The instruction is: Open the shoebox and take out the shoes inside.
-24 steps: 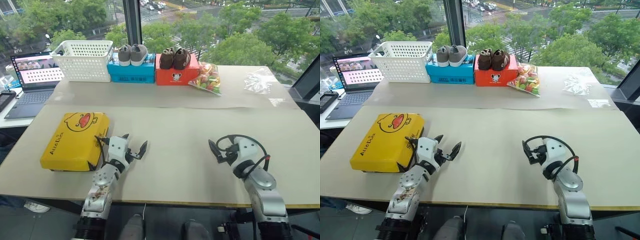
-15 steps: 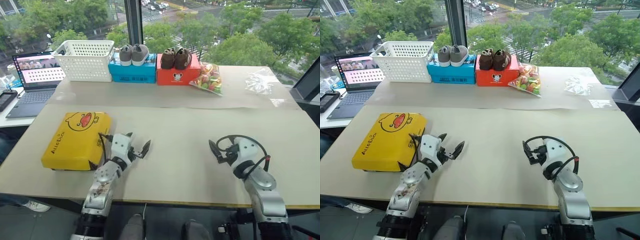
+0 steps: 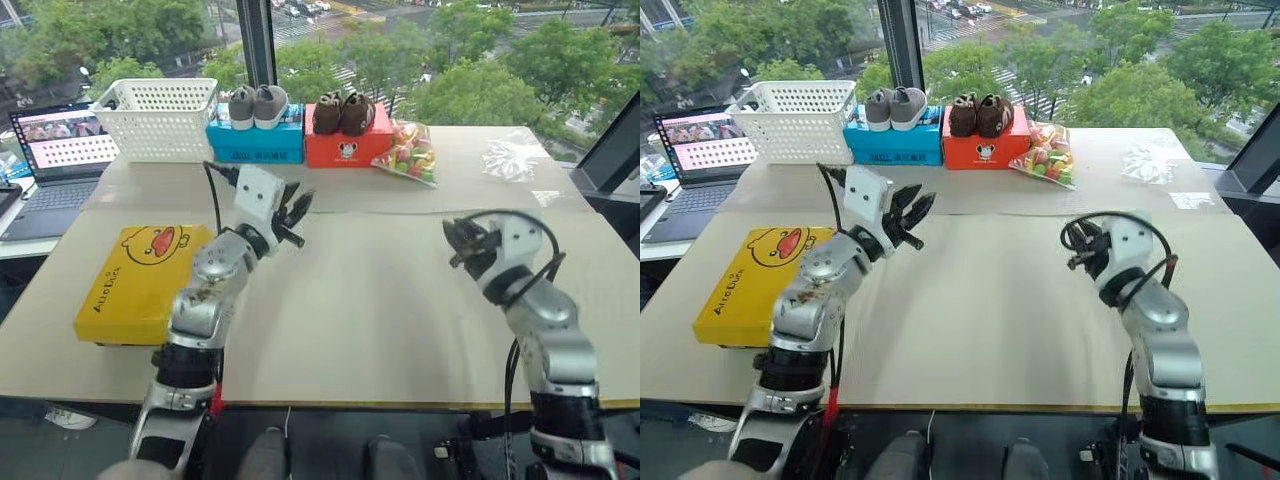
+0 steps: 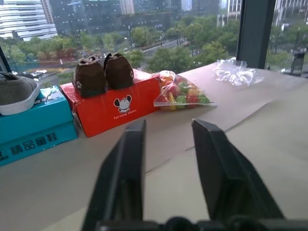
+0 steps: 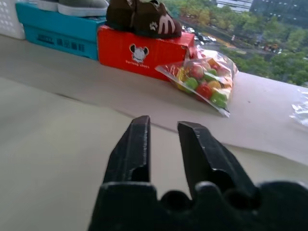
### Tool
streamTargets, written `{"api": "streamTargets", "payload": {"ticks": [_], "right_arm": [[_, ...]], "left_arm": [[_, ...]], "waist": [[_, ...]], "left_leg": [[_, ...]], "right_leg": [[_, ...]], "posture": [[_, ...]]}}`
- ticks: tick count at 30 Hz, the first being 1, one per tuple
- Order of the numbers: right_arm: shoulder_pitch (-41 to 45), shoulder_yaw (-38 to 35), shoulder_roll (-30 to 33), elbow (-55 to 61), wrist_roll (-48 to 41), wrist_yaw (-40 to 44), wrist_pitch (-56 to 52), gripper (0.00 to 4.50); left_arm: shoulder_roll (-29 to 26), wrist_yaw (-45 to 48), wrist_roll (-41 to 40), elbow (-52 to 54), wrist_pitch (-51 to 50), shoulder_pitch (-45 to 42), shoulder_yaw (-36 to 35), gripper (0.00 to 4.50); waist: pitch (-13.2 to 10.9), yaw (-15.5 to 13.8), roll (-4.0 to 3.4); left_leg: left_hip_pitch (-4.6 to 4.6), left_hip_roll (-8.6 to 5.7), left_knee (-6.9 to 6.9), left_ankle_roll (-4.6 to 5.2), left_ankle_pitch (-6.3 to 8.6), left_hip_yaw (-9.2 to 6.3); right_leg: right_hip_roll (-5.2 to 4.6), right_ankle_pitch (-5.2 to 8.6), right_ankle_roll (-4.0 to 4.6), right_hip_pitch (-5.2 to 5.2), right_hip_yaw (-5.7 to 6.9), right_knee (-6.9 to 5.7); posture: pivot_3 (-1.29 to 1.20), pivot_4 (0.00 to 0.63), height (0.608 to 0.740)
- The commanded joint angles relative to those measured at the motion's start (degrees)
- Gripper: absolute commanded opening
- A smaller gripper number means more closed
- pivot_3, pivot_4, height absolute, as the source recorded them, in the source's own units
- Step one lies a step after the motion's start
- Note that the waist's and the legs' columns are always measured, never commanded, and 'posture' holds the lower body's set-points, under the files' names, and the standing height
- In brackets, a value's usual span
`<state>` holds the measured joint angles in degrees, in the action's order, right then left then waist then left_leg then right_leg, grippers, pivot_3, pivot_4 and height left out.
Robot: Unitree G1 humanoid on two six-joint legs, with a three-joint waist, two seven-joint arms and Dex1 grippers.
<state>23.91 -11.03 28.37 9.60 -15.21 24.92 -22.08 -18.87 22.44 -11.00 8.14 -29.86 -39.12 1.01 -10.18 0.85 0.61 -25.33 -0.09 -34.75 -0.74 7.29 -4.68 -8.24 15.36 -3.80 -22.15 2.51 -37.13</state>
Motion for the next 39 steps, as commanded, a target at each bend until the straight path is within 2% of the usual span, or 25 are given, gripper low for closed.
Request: {"api": "streamTargets", "payload": {"ticks": [1,2,5,7,10,14,19,21,25,29,39], "right_arm": [[5.54,3.04,2.48,2.03,-2.53,5.54,-2.58,0.0],[6.51,3.89,2.92,1.81,-2.68,6.71,-3.02,0.0],[10.4,8.27,2.9,0.31,-3.12,11.19,-4.02,0.0],[12.55,10.42,1.37,-0.84,-3.43,12.67,-4.59,0.0],[14.61,13.72,-0.9,-2.56,-3.48,15.5,-4.58,0.0],[16.04,18.01,-3.78,-5.21,-2.75,19.23,-4.3,0.0],[16.31,20.52,-5.28,-8.1,-1.24,21.31,-2.91,0.0],[16.11,20.66,-5.25,-8.63,-0.87,21.58,-2.5,0.0],[15.19,20.13,-5.1,-8.52,-0.85,21.36,-3.23,0.0],[14.04,19.71,-4.23,-6.9,-0.86,21.04,-4.08,0.0],[11.18,16.66,0.17,-1.55,-1.52,19.59,-7.22,0.0]], "left_arm": [[-9.39,3.48,0.39,1.94,-4.45,-4.58,-4.21,0.05],[-11.53,4.12,0.02,1.69,-5.2,-5.19,-5.18,0.05],[-23.05,7.34,1.05,-2.99,-3.93,-5.53,-10.77,0.05],[-30.39,8.33,3.18,-8.49,-0.65,-3.0,-13.81,0.05],[-37.85,8.8,5.5,-16.8,5.66,1.79,-18.3,0.05],[-44.06,11.24,6.48,-26.69,16.3,8.77,-22.92,0.05],[-49.14,20.11,2.62,-46.87,33.67,17.07,-30.84,0.05],[-50.41,22.87,0.41,-55.18,37.81,18.08,-33.87,0.05],[-51.01,23.57,-0.24,-67.64,44.36,16.99,-34.37,0.05],[-48.07,26.42,0.43,-71.63,50.53,13.26,-31.35,0.05],[-42.08,22.35,8.65,-79.81,57.67,7.14,-20.6,0.05]], "waist": [[-0.14,0.29,0.05],[-0.23,0.48,0.07],[-0.41,1.27,0.1],[-0.44,1.57,0.13],[-0.46,1.84,0.13],[-0.56,1.31,0.29],[-0.72,1.14,0.59],[-0.72,1.15,0.61],[-0.7,0.76,0.64],[-0.64,-0.23,0.79],[-0.62,-0.13,0.85]], "left_leg": [[0.0,0.01,0.06,0.0,0.0,0.04],[0.0,0.02,0.08,0.0,0.0,0.05],[0.0,0.05,0.18,0.0,0.0,0.07],[0.01,0.05,0.27,0.0,0.0,0.1],[0.06,0.05,0.4,-0.03,-0.02,0.15],[0.1,0.11,0.53,-0.13,-0.08,0.16],[0.07,0.16,0.55,-0.33,-0.19,0.17],[0.06,0.17,0.57,-0.35,-0.19,0.18],[0.06,0.23,0.79,-0.52,-0.3,0.24],[0.06,0.26,0.81,-0.6,-0.35,0.27],[0.03,0.3,0.84,-0.81,-0.48,0.33]], "right_leg": [[0.01,0.0,0.0,-0.05,-0.05,0.01],[0.03,0.0,0.0,-0.08,-0.07,0.03],[0.08,0.0,0.01,-0.16,-0.14,0.03],[0.09,0.0,0.01,-0.21,-0.18,0.03],[0.08,0.0,0.01,-0.24,-0.23,0.04],[0.09,0.0,0.02,-0.31,-0.2,0.01],[0.09,-0.11,0.17,-0.44,-0.2,0.04],[0.09,-0.11,0.18,-0.49,-0.2,0.03],[0.1,-0.13,0.22,-0.87,-0.2,-0.02],[0.13,-0.14,0.24,-0.86,-0.19,-0.06],[0.17,-0.24,0.25,-0.63,-0.22,-0.09]], "posture": [[0.0,0.15,0.74],[0.0,0.15,0.74],[0.0,0.15,0.74],[0.0,0.15,0.74],[0.0,0.15,0.74],[0.0,0.15,0.74],[0.0,0.15,0.74],[0.0,0.15,0.74],[0.0,0.15,0.74],[0.0,0.15,0.74],[0.0,0.15,0.74]]}}
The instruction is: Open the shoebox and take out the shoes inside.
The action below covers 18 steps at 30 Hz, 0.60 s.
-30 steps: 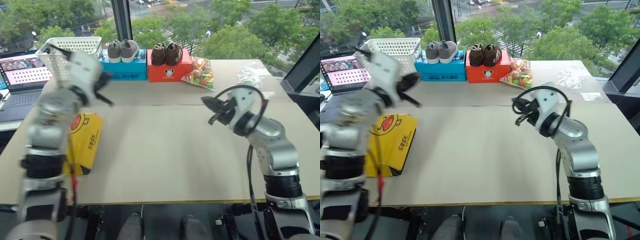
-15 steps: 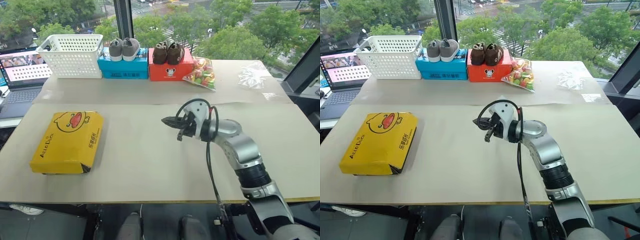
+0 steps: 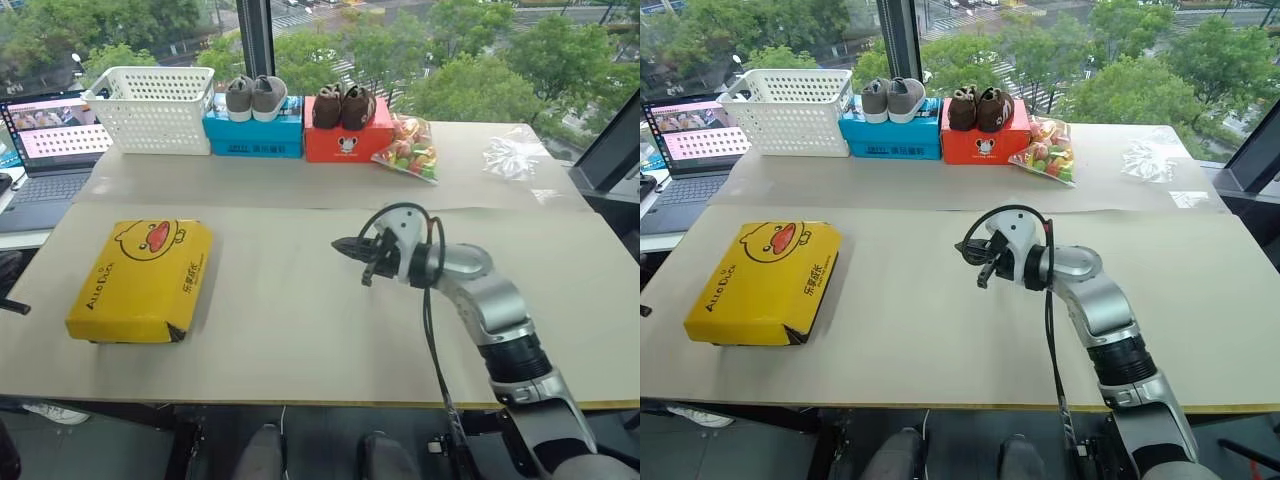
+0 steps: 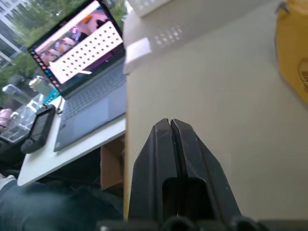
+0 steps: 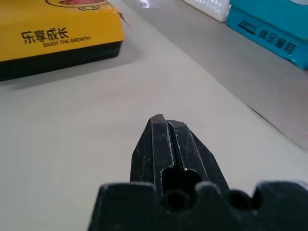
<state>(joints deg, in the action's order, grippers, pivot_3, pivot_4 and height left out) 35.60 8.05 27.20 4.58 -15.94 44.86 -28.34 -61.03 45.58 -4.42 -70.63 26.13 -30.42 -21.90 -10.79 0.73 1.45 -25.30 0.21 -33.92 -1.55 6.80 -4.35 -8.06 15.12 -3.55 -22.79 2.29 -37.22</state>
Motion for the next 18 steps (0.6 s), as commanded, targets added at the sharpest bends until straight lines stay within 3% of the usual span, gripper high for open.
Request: {"api": "streamTargets", "payload": {"ticks": [1,11,18], "right_arm": [[-0.88,-2.93,1.77,4.0,-0.99,-0.6,-1.42,0.0],[-3.86,-5.07,4.47,8.85,-3.37,0.98,-3.16,0.0],[-5.02,-7.77,4.09,16.19,-11.45,4.85,-4.08,0.0]], "left_arm": [[0.64,-0.66,3.04,-1.46,1.8,-2.07,3.59,0.05],[9.32,7.11,4.57,-1.92,1.04,-6.92,9.31,0.05],[14.31,11.07,4.57,-0.19,2.21,-9.4,11.66,0.05]], "waist": [[0.0,0.02,0.0],[0.01,0.02,0.03],[0.01,-0.51,0.02]], "left_leg": [[0.0,0.0,0.0,0.0,0.0,0.01],[0.01,0.03,-0.03,-0.01,-0.02,0.01],[0.07,0.02,-0.1,-0.01,-0.02,0.0]], "right_leg": [[0.0,0.0,0.0,0.0,0.0,-0.01],[0.02,-0.01,0.0,0.03,-0.01,-0.06],[0.01,-0.01,-0.02,0.19,0.02,-0.06]], "posture": [[0.0,0.15,0.74],[0.0,0.15,0.74],[0.0,0.15,0.74]]}}
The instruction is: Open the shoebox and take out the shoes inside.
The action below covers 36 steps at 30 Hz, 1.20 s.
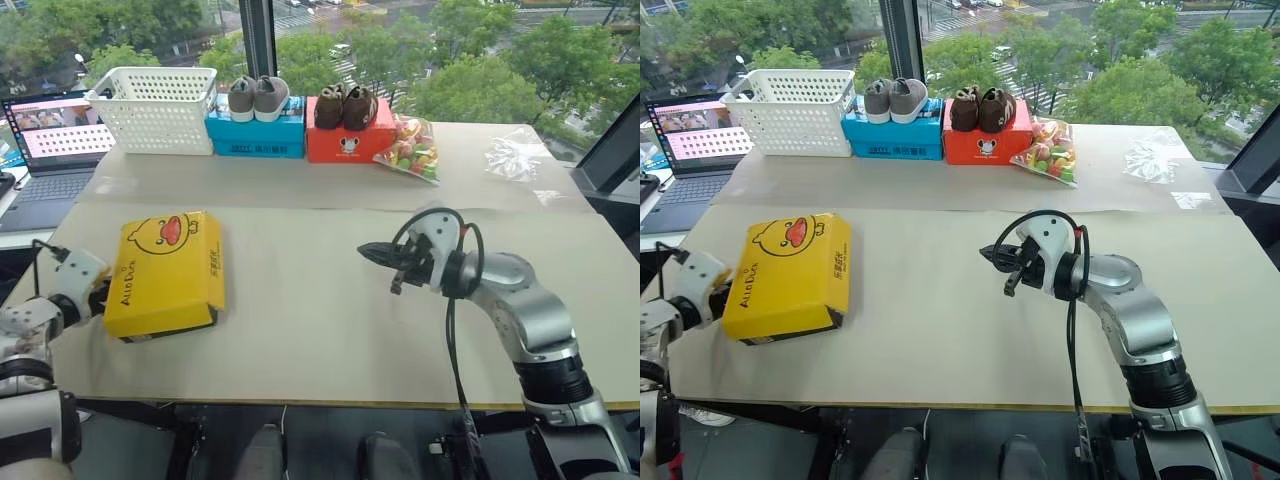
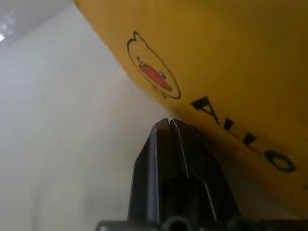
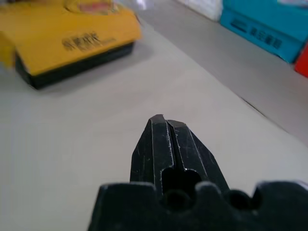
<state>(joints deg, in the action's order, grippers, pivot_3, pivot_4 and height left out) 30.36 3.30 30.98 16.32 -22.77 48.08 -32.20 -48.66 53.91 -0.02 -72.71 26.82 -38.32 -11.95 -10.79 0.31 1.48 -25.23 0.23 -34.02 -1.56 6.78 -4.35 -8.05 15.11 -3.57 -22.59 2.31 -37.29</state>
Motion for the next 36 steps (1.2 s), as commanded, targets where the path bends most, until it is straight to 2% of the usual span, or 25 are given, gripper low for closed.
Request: {"api": "streamTargets", "payload": {"ticks": [1,11,19,22,26,30,33,36], "right_arm": [[0.17,-3.29,0.4,4.75,-5.57,1.96,-0.53,0.0],[1.63,-3.97,1.14,3.19,-9.53,4.15,-0.85,0.0],[0.49,-5.05,2.44,5.26,-11.07,2.86,-2.73,0.0],[-0.26,-5.72,4.16,6.06,-11.5,2.71,-3.73,0.0],[-1.97,-8.71,9.38,5.37,-11.69,4.56,-4.55,0.0],[-2.99,-9.94,13.51,3.38,-10.69,5.82,-4.63,0.0],[-2.99,-9.66,14.98,2.31,-10.11,6.57,-4.37,0.0],[-3.32,-9.79,15.9,1.46,-9.55,7.4,-3.77,0.0]], "left_arm": [[2.34,3.09,0.28,2.07,1.67,-1.89,2.01,0.05],[9.08,6.37,0.64,3.81,1.89,-8.85,5.68,0.05],[15.28,10.61,-1.02,9.58,2.86,-7.64,7.73,0.05],[15.48,10.98,-1.39,11.33,2.44,-6.69,7.9,0.05],[12.74,9.18,-3.11,13.01,-0.18,-7.02,5.62,0.05],[12.53,9.58,-8.97,21.11,-8.86,-6.46,2.48,0.05],[12.75,12.27,-12.11,33.83,-16.38,-1.65,3.68,0.71],[10.51,13.15,-14.33,45.45,-23.17,3.5,3.7,1.84]], "waist": [[0.0,-0.2,0.01],[0.0,-0.63,0.02],[-0.01,-0.11,0.04],[-0.01,0.27,0.04],[-0.02,0.4,0.05],[-0.02,0.63,0.05],[-0.02,0.58,0.05],[-0.02,0.79,0.05]], "left_leg": [[0.01,0.0,-0.01,0.0,0.0,0.0],[0.01,-0.01,-0.13,0.0,0.0,-0.01],[0.0,-0.01,-0.15,0.0,0.0,-0.01],[0.0,-0.01,-0.16,0.0,0.0,-0.02],[0.0,-0.01,-0.16,0.01,0.0,-0.02],[0.01,0.0,-0.17,0.01,0.0,-0.04],[0.03,0.0,-0.19,0.01,0.0,-0.04],[0.01,0.0,-0.19,0.01,0.01,-0.02]], "right_leg": [[0.0,-0.01,-0.01,0.05,0.0,0.04],[0.0,-0.05,-0.07,0.15,0.02,0.09],[0.01,-0.06,-0.06,0.15,0.02,0.1],[0.0,-0.06,-0.06,0.15,0.01,0.09],[0.0,-0.06,-0.07,0.15,0.01,0.1],[0.01,-0.05,-0.07,0.14,0.01,0.08],[0.0,-0.05,-0.07,0.21,0.01,0.11],[0.0,-0.12,0.03,0.21,-0.04,0.14]], "posture": [[0.0,0.15,0.74],[0.0,0.15,0.74],[0.0,0.15,0.74],[0.0,0.15,0.74],[0.0,0.15,0.74],[0.0,0.15,0.74],[0.0,0.15,0.74],[0.0,0.15,0.74]]}}
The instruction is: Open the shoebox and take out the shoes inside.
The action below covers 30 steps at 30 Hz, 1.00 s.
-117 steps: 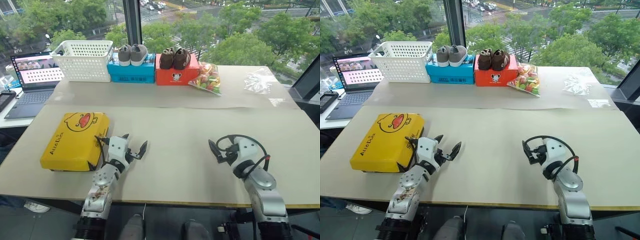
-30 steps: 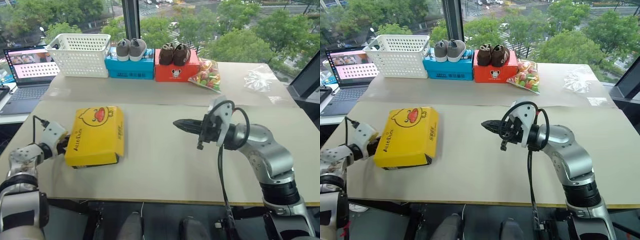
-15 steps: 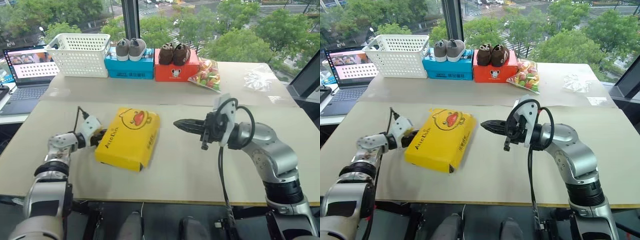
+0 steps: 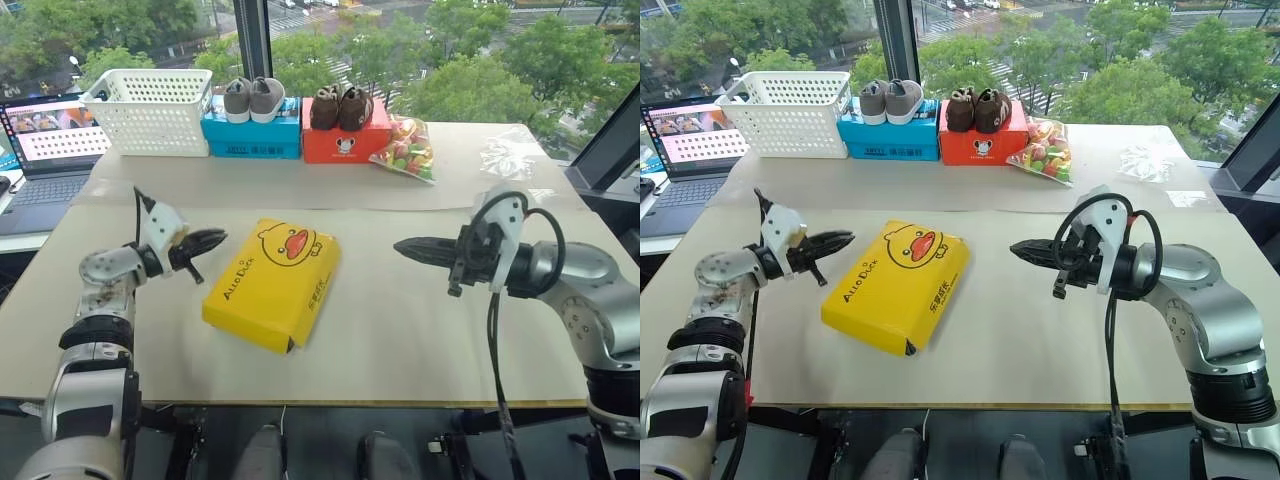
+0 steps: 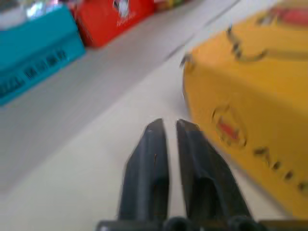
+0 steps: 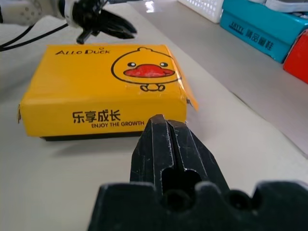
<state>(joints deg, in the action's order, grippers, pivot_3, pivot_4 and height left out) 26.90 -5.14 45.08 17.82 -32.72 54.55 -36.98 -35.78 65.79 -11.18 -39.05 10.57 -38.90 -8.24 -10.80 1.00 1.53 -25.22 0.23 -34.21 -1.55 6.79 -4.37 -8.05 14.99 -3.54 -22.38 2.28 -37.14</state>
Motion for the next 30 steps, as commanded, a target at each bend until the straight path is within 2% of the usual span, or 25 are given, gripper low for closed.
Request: {"api": "streamTargets", "payload": {"ticks": [1,5,8,12,24,30], "right_arm": [[-0.1,-1.43,2.15,-0.36,0.49,1.24,1.19,0.0],[-1.56,-2.05,3.42,-0.91,0.62,2.04,1.74,0.0],[-1.61,-2.15,3.55,-1.56,0.78,2.13,2.1,0.0],[-0.97,-1.46,3.16,-2.11,1.15,1.85,2.41,0.0],[-0.55,-1.85,3.12,-1.46,1.21,1.2,1.71,0.0],[-2.06,-2.96,5.69,-1.18,1.55,2.07,0.95,0.0]], "left_arm": [[-3.63,1.42,-3.51,14.72,-8.58,5.65,-0.37,2.18],[-8.05,2.1,-5.59,24.13,-13.99,11.88,-1.96,3.58],[-9.98,1.08,-6.55,26.42,-15.83,13.77,-3.21,4.47],[-10.21,0.64,-5.81,26.45,-14.33,14.46,-2.84,4.47],[-1.69,-1.06,-2.05,29.76,-10.32,13.67,7.5,4.47],[-2.36,-0.67,-2.04,29.94,-10.69,11.97,8.3,4.47]], "waist": [[0.0,0.16,0.0],[0.0,0.19,-0.01],[-0.01,-0.01,-0.02],[-0.01,-0.43,-0.02],[-0.01,-0.8,-0.01],[-0.01,-0.78,-0.01]], "left_leg": [[0.0,0.0,0.0,0.0,0.0,0.0],[0.02,0.1,-0.01,0.0,0.0,0.0],[0.03,0.13,-0.01,0.0,0.0,0.0],[0.03,0.15,-0.02,0.0,0.0,0.0],[0.02,0.14,-0.04,0.0,0.01,0.01],[0.01,0.15,-0.06,0.0,0.01,0.01]], "right_leg": [[0.0,-0.02,0.04,-0.01,0.0,-0.01],[0.1,-0.04,0.08,-0.01,0.0,-0.01],[0.1,0.02,-0.02,0.0,0.0,0.03],[0.12,0.01,-0.01,0.0,0.0,0.06],[0.13,0.01,-0.02,0.03,0.0,0.09],[0.14,0.0,-0.02,0.03,0.0,0.08]], "posture": [[0.0,0.15,0.74],[0.0,0.15,0.74],[0.0,0.15,0.74],[0.0,0.15,0.74],[0.0,0.15,0.74],[0.0,0.15,0.74]]}}
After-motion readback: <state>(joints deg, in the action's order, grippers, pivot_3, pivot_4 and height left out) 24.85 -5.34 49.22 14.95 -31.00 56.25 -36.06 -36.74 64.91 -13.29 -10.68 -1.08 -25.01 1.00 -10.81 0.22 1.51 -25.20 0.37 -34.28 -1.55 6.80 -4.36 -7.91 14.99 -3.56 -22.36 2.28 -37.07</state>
